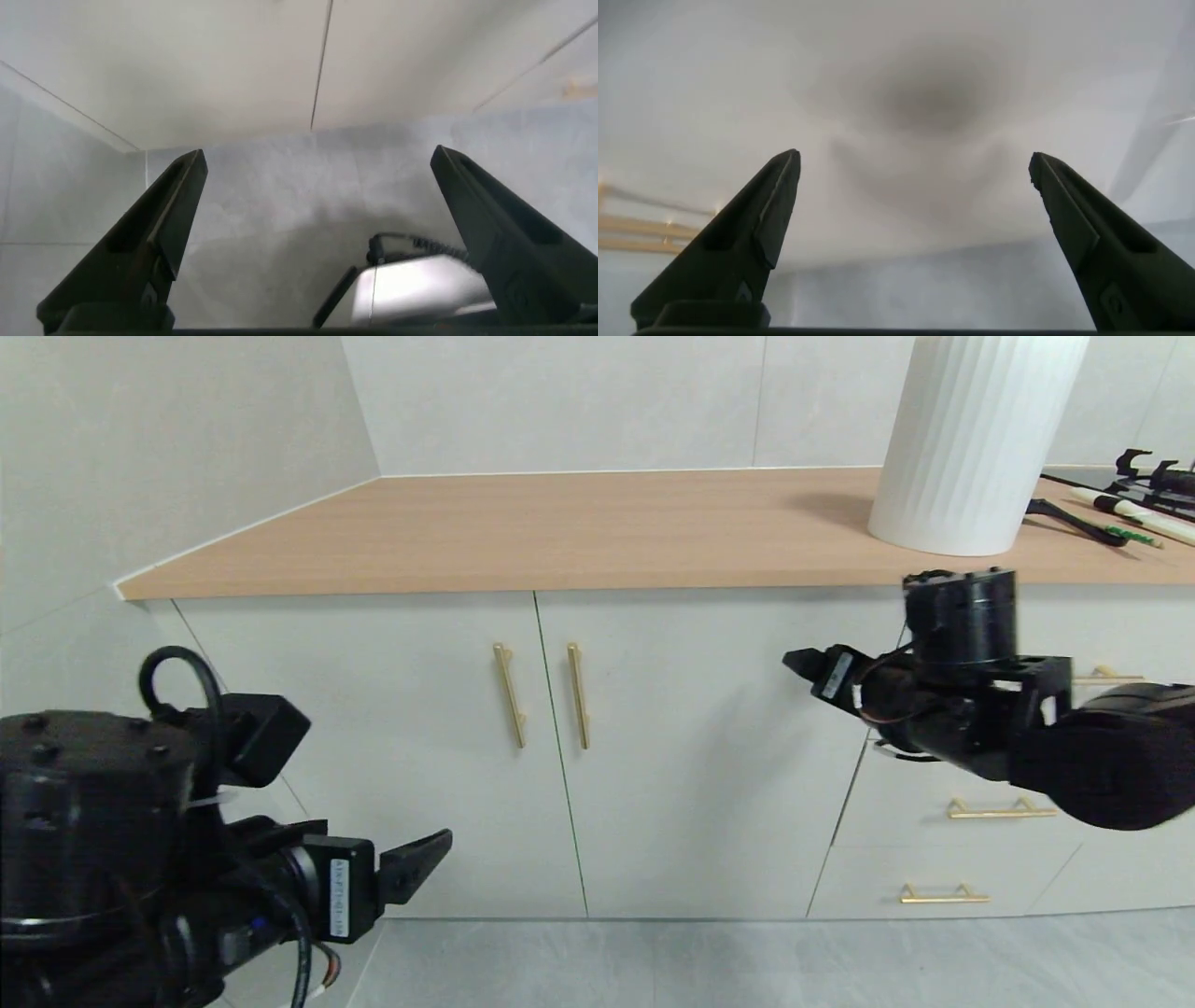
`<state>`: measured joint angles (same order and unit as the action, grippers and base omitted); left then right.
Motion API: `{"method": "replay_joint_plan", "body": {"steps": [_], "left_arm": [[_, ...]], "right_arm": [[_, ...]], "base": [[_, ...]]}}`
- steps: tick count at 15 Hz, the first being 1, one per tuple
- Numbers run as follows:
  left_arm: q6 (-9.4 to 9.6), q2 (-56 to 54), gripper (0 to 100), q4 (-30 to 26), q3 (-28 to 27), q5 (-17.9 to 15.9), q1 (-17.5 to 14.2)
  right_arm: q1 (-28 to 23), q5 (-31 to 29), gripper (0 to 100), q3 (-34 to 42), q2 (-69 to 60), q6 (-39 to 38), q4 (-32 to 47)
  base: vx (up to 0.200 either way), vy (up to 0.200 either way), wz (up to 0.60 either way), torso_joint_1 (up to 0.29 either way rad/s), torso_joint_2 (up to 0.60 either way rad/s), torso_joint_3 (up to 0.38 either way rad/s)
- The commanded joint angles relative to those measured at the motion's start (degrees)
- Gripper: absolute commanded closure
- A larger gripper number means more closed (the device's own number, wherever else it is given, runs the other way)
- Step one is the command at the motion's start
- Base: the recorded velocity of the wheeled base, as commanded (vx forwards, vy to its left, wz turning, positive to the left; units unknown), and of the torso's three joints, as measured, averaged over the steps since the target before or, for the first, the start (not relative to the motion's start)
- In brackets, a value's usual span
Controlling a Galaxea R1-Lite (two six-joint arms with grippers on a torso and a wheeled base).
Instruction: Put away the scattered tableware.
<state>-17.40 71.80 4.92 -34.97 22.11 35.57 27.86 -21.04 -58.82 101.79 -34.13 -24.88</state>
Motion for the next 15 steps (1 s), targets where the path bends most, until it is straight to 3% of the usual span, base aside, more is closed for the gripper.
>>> {"method": "replay_joint_plan", "body": {"steps": [1,3,4,5,7,9,11,12,13,15], "left_arm": [[0.35,-15.46,0,0.08,8.87,0.03,-0.33],[6.76,-34.36,0,-0.62,16.96,-0.05,-1.91],[11.07,-41.83,0,-2.20,19.24,-0.14,-6.13],[14.06,-47.37,0,-5.28,19.42,-0.14,-10.08],[16.52,-56.69,0,-13.01,16.43,-0.05,-15.45],[16.52,-61.26,0,-18.46,14.41,-0.14,-19.66],[18.36,-66.62,0,-21.10,14.94,0.12,-24.59],[16.69,-66.27,0,-21.45,15.73,2.41,-25.90],[13.62,-66.18,0,-21.54,16.61,3.99,-26.43],[11.95,-66.27,0,-21.36,18.72,4.52,-28.80]], "right_arm": [[-2.28,-2.78,0,16.98,-22.78,6.89,0.01],[-4.74,-2.78,0,30.61,-39.48,13.39,0.10],[-6.76,-2.60,0,35.26,-47.74,16.56,0.36],[-9.05,-2.43,0,37.90,-54.07,19.19,0.80],[-15.11,-2.51,0,40.45,-65.76,26.31,4.23],[-17.66,-2.60,0,40.10,-75.95,31.50,11.43],[-18.28,-3.13,0,39.92,-82.98,34.66,16.71],[-20.91,-3.48,0,40.01,-86.15,35.72,18.99],[-23.20,-3.39,0,40.10,-88.34,36.24,20.13],[-27.50,-3.39,0,40.63,-92.65,36.51,22.68]], "base": [[0.000,0.000,0.00,0.000,0.00,0.000],[0.000,0.000,0.00,0.000,0.00,0.000],[0.000,0.000,0.00,0.000,0.00,0.000],[0.000,0.000,0.00,0.000,0.00,0.000],[0.000,0.000,0.00,0.000,0.00,0.000],[0.000,0.000,0.00,0.000,0.00,0.000],[0.000,0.000,0.00,0.000,0.00,0.000],[0.000,0.000,0.00,0.000,0.00,0.000],[0.000,0.000,0.00,0.000,0.00,0.000],[0.000,0.000,0.00,0.000,0.00,0.000]]}}
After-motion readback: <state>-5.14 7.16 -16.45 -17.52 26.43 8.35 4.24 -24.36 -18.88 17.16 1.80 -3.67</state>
